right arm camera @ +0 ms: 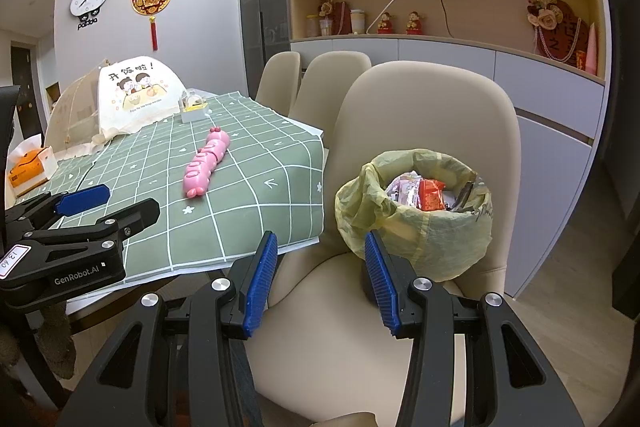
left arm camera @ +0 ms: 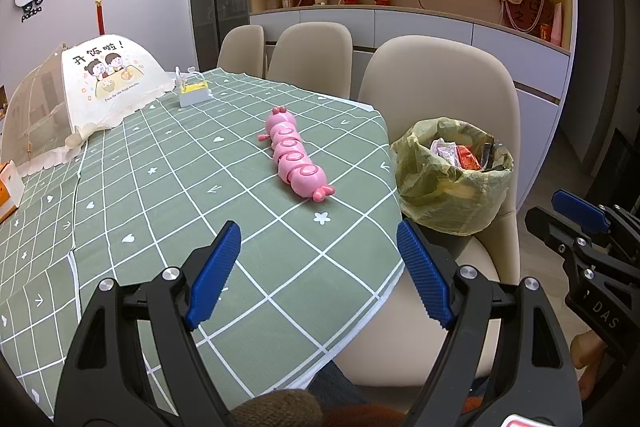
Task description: Collect trash
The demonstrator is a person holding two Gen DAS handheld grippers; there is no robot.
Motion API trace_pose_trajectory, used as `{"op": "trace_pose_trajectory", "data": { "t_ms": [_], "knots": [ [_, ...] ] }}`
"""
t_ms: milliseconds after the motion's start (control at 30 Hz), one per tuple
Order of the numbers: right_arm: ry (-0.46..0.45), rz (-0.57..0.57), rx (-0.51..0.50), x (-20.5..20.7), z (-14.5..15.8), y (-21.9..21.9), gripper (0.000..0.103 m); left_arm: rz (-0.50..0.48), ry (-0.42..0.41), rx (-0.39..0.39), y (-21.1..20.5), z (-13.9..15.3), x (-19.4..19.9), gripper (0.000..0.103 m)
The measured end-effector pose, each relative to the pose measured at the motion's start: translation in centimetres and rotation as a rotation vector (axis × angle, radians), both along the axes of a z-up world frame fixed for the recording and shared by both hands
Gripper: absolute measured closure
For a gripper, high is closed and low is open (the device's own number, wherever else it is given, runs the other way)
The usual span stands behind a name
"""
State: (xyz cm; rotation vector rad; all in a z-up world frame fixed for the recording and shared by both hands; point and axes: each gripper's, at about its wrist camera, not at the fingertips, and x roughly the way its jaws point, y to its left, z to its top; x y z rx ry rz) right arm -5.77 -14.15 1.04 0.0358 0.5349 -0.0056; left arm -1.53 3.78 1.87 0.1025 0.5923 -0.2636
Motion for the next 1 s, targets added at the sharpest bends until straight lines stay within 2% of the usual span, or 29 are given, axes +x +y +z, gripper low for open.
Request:
{"op": "trace_pose_trajectory", "data": {
  "t_ms": [1000],
  "knots": [
    [0.006, -0.001, 0.004, 0.04, -0.03, -0.33, 0.06, -0.001, 0.013, 0.008, 0.08, -0.47, 0.1, 0.027]
  ]
}}
